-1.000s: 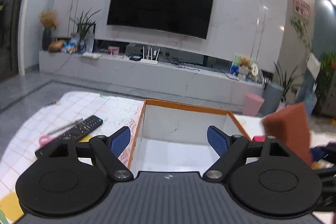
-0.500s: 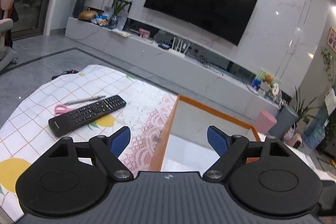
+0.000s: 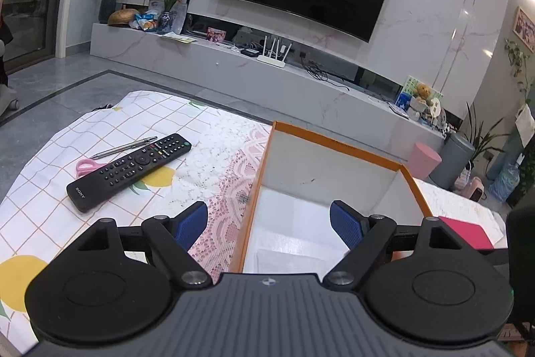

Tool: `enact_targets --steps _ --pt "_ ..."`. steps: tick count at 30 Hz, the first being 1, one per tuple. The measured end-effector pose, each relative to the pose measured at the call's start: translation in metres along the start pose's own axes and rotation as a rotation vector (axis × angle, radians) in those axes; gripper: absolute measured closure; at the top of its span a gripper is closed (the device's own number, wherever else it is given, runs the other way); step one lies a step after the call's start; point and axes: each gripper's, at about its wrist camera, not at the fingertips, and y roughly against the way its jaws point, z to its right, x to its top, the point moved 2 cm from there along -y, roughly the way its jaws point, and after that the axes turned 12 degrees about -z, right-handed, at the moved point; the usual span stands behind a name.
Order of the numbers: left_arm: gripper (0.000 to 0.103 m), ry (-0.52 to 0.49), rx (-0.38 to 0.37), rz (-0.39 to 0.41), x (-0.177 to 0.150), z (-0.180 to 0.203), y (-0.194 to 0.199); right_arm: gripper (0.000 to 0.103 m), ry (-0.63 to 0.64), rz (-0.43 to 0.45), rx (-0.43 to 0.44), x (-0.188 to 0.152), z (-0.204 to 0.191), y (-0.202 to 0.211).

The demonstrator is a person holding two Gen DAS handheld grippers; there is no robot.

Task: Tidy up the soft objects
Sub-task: 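Lower the brown sponge into the orange box and open the right tool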

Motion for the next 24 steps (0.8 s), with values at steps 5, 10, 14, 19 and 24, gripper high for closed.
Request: enact_targets --steps 5,10,14,19,24 --pt "0.006 0.007 -0.017 -0.005 0.0 0.0 0.001 0.008 -0.015 0.017 0.054 -0.005 0.001 0.004" --pt "0.006 0.003 0.0 0.002 0.0 0.0 0.002 0.008 -0.047 0.059 0.116 -0.007 0.001 0.013" --pt "0.006 -0.002 0.01 0.002 0.0 0.001 0.002 0.008 -0.026 0.118 0.106 -0.01 -0.002 0.026" --pt "0.006 -0.005 0.022 0.005 -0.002 0.005 0.002 0.008 0.012 0.183 0.088 -0.02 -0.001 0.048" --pt "0.006 -0.017 0.023 0.026 -0.002 0.01 0.003 0.003 0.039 0.23 0.062 -0.037 0.01 0.071"
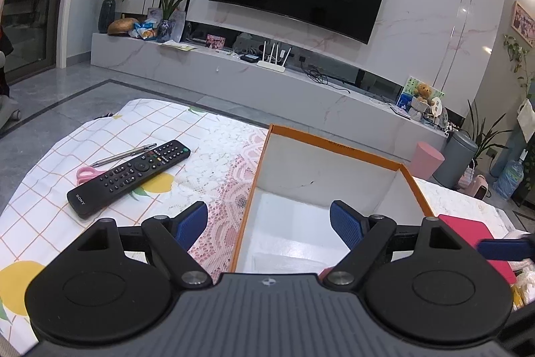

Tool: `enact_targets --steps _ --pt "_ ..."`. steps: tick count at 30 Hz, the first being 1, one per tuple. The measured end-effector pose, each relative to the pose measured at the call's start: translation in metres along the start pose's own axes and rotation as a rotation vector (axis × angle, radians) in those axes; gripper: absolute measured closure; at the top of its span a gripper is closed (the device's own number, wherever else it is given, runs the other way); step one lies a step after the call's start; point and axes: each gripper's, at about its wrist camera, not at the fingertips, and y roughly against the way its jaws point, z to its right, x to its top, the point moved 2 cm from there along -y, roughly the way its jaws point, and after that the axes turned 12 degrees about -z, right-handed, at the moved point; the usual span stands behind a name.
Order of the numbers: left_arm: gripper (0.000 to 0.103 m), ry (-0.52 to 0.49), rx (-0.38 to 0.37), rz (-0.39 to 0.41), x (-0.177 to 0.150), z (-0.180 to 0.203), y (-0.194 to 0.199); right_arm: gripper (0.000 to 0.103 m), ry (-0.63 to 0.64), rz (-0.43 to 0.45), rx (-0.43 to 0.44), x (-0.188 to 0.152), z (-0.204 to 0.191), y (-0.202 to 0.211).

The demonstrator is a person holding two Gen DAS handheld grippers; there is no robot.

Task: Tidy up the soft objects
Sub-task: 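Lower the brown sponge into the orange box and open the right tool, then move the right tool back to the pile and grasp the white tissue paper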

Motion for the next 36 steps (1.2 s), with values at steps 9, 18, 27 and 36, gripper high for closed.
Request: enact_targets --steps 9,18,27,36 --pt "0.006 -0.013 0.066 0.064 0.006 0.018 0.015 0.003 -0.061 0.07 -0.133 -0.043 0.054 0.058" --pt "0.006 -0.057 0.006 0.145 -0.004 0.066 0.057 0.003 -0.166 0.218 -0.262 -0.092 0.104 0.104" --pt "0.006 -0.29 -0.125 0.11 -0.038 0.156 0.056 0.003 -0.349 0.233 -0.356 -0.135 0.182 0.134" --pt "0.006 -0.537 -0.374 0.048 -0.102 0.225 0.044 0.003 -0.667 0.036 -0.242 -0.202 0.265 0.096"
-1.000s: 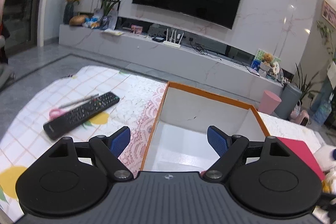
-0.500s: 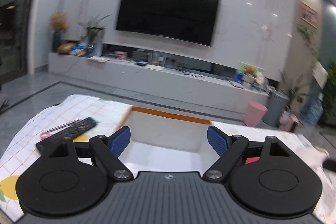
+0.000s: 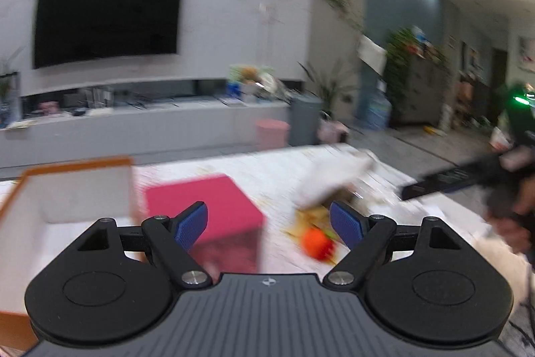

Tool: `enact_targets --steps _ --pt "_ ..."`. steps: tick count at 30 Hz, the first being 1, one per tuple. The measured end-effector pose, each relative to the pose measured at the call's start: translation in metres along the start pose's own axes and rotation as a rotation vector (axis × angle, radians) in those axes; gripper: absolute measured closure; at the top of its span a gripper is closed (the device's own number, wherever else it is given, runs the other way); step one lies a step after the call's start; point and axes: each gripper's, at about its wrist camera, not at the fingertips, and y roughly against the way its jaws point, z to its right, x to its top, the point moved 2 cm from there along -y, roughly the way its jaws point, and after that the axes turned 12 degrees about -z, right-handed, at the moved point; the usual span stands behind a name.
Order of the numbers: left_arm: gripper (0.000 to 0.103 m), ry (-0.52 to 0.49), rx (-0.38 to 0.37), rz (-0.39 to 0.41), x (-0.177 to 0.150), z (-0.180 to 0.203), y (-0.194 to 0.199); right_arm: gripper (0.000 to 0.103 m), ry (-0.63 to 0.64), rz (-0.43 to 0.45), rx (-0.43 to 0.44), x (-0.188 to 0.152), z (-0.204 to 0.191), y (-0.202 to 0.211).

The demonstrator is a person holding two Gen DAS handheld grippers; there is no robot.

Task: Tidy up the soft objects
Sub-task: 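Move the right tool back to the pile and grasp the white tissue paper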

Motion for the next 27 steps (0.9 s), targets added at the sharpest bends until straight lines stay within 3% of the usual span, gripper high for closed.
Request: enact_targets --steps 2,7,11,13,15,19,21,23,25,27 --pt "0.006 -0.022 -0.021 -0.026 -0.009 0.011 -0.011 0.003 -0.023 -0.056 -0.004 0.0 0.0 -0.022" --pt "0.006 -0.082 -0.039 -0.069 -0.021 0.033 -0.028 0.003 -0.043 -0.187 -0.122 -0.002 0.007 -0.081" --pt "0.006 -0.116 -0.042 -0.073 -0.03 0.038 -0.026 0.003 -0.08 -0.194 -0.24 -0.005 0.022 -0.1" --pt "0.006 -0.119 -0.044 -0.077 -0.032 0.039 -0.026 0.003 -0.088 -0.175 -0.239 -0.004 0.031 -0.103" --pt "0.006 -0.12 -0.035 -0.079 -0.035 0.037 -0.026 0.003 -0.099 -0.185 -0.183 -0.005 0.034 -0.114" --pt "0.006 -0.137 -0.005 -0.08 -0.044 0.029 -0.026 0.003 -0.083 -0.255 -0.113 -0.01 0.034 -0.137" --pt "0.006 -0.137 -0.001 -0.078 -0.046 0.025 -0.025 0.01 -0.15 -0.256 -0.072 -0.009 0.043 -0.137" --pt "0.006 -0.143 -0.008 -0.076 -0.048 0.024 -0.024 0.03 -0.232 -0.248 -0.042 -0.006 0.054 -0.129" --pt "0.006 -0.153 -0.006 -0.077 -0.047 0.027 -0.025 0.046 -0.253 -0.256 -0.015 -0.005 0.06 -0.123" --pt "0.006 -0.163 -0.003 -0.081 -0.049 0.031 -0.028 0.054 -0.238 -0.26 -0.005 -0.006 0.061 -0.119"
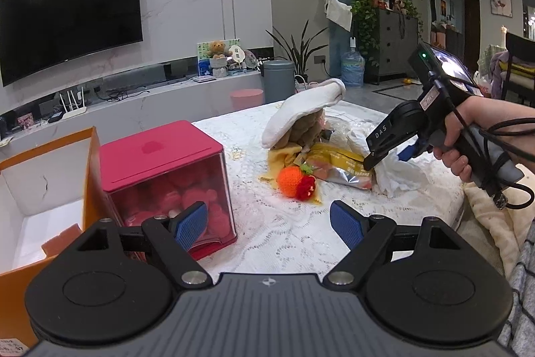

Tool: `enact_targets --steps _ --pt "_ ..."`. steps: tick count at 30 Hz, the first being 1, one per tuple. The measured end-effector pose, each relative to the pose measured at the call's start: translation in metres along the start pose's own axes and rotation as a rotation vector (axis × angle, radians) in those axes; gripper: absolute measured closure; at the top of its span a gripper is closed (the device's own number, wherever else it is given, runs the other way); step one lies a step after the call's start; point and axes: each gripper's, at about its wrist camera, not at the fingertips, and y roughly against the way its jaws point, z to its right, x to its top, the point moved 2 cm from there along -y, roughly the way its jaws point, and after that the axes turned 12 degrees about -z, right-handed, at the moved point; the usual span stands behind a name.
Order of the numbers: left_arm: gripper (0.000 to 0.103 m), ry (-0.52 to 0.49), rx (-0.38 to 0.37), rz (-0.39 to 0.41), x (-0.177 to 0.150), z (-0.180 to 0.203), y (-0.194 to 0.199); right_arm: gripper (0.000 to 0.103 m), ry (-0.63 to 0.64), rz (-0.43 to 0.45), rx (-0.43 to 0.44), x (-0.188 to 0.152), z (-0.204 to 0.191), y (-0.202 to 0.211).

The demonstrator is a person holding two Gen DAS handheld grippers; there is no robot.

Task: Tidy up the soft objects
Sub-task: 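Move the right tool back to the pile and grasp the white tissue paper, then lift the white tissue with the right tool while the left tool grasps the orange crocheted toy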

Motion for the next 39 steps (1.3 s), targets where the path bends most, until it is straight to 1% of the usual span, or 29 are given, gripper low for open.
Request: enact_targets --steps 1,3,4,5,7,10,12,14,18,19,22,23,24,26,27,29,31,33,35,37,38,39 --pt "0.006 -0.006 -0.002 -0.003 0.0 0.002 -0.001 0.058 0.012 0.0 -0.001 -0.001 -0.001 -0.001" --pt "0.006 -0.014 -0.018 0.008 -0.003 0.004 -0.001 0.074 0.008 -0.003 0.024 -0.002 -0.003 0.001" --pt "0.006 -0.016 -0.034 0.016 -0.004 0.006 0.0 0.087 -0.01 -0.014 0.053 -0.002 -0.002 0.003" --pt "0.006 -0.02 -0.056 0.022 -0.005 0.008 0.001 0.094 -0.03 -0.02 0.062 -0.001 -0.002 0.008" --pt "0.006 -0.022 -0.084 0.023 -0.004 0.013 0.001 0.095 -0.033 0.021 0.05 -0.003 -0.001 0.024" --pt "0.006 -0.03 -0.086 0.012 0.004 0.027 -0.009 0.095 -0.045 0.068 0.097 -0.009 0.002 0.048" --pt "0.006 -0.052 -0.056 0.002 0.011 0.038 -0.023 0.095 -0.039 0.103 0.098 -0.011 0.001 0.06" --pt "0.006 -0.05 -0.025 -0.013 0.018 0.046 -0.039 0.095 -0.021 0.14 0.096 -0.014 -0.002 0.075" --pt "0.006 0.03 0.005 -0.052 0.032 0.052 -0.081 0.095 0.028 0.21 0.144 -0.017 -0.011 0.1" --pt "0.006 0.044 0.029 -0.062 0.035 0.054 -0.091 0.095 0.038 0.218 0.153 -0.017 -0.012 0.103" --pt "0.006 0.066 0.171 -0.042 0.042 0.059 -0.119 0.095 0.05 0.235 0.184 -0.017 -0.015 0.113" --pt "0.006 0.076 0.215 -0.051 0.044 0.06 -0.129 0.095 0.056 0.245 0.197 -0.017 -0.016 0.115" --pt "0.006 0.082 0.222 -0.067 0.046 0.06 -0.137 0.095 0.061 0.249 0.206 -0.017 -0.017 0.116" --pt "0.006 0.107 0.191 -0.085 0.049 0.058 -0.148 0.095 0.069 0.251 0.214 -0.016 -0.017 0.117" --pt "0.006 0.122 0.187 -0.08 0.05 0.056 -0.152 0.095 0.072 0.252 0.214 -0.016 -0.016 0.117" --pt "0.006 0.131 0.206 -0.068 0.051 0.057 -0.158 0.095 0.061 0.253 0.222 -0.015 -0.013 0.116" --pt "0.006 0.115 0.232 -0.079 0.052 0.06 -0.167 0.095 0.042 0.244 0.237 -0.015 -0.008 0.113" --pt "0.014 0.126 0.231 -0.09 0.053 0.061 -0.175 0.095 0.028 0.248 0.249 -0.014 -0.005 0.112" --pt "0.018 0.164 0.188 -0.104 0.055 0.06 -0.18 0.095 0.007 0.254 0.288 -0.013 0.0 0.115" --pt "0.024 0.192 0.183 -0.084 0.056 0.059 -0.176 0.095 -0.004 0.263 0.307 -0.013 0.003 0.118" --pt "0.037 0.203 0.202 -0.068 0.056 0.06 -0.174 0.095 -0.007 0.269 0.31 -0.014 0.004 0.12" --pt "0.046 0.214 0.231 -0.055 0.056 0.06 -0.172 0.094 -0.009 0.274 0.313 -0.014 0.004 0.122"
